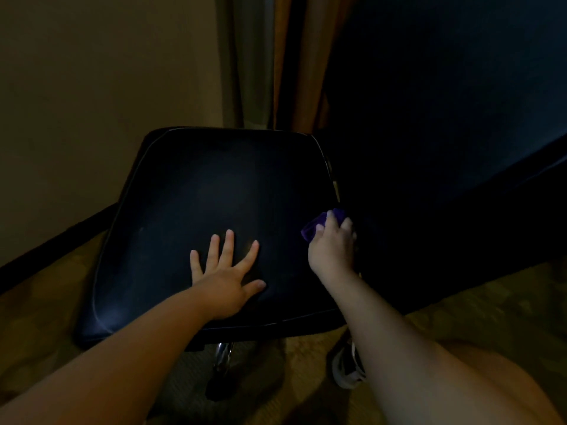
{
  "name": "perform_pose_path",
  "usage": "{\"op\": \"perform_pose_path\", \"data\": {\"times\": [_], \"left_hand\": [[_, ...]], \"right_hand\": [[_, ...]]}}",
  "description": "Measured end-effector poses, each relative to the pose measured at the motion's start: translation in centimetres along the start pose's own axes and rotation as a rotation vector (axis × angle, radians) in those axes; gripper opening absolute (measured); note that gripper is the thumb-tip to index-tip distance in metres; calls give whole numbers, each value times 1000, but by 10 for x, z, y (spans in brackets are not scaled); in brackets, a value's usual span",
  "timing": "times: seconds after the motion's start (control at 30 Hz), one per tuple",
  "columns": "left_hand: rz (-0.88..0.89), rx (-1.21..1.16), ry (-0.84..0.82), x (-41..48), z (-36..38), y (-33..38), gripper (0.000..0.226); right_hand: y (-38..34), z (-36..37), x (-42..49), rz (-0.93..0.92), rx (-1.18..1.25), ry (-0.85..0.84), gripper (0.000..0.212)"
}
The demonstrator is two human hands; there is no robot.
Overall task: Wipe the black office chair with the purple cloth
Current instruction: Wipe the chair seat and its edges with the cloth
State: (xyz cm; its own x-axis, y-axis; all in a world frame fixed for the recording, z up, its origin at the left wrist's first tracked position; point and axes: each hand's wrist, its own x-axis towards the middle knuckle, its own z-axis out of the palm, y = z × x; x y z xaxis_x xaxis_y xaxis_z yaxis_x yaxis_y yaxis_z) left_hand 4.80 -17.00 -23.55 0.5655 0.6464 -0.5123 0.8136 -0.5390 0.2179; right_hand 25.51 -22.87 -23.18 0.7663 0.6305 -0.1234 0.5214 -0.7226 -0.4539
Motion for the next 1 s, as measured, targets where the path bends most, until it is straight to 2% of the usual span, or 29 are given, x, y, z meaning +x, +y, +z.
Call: {"op": "perform_pose_path", "data": {"times": [0.17,0.3,0.37,0.5,0.77,1.0], "left_hand": [[6,-11,-4,4,6,-3,75],[-10,-17,-9,6,10,1,75],[-23,-35,-22,8,11,5,75],[-29,-50,-46,8,10,11,76],[-35,-37,-15,6,12,11,76],[-22,-59,-20,7,12,13,77]], "right_hand": [[-32,13,51,72,-38,43,47],[-42,15,66,46,-163,37,60],[-37,14,68,15,-182,24,61],[-18,4,57,-51,-131,15,51],[35,-7,-24,-101,-178,-10,56],[8,14,5,3,-207,53,56]]}}
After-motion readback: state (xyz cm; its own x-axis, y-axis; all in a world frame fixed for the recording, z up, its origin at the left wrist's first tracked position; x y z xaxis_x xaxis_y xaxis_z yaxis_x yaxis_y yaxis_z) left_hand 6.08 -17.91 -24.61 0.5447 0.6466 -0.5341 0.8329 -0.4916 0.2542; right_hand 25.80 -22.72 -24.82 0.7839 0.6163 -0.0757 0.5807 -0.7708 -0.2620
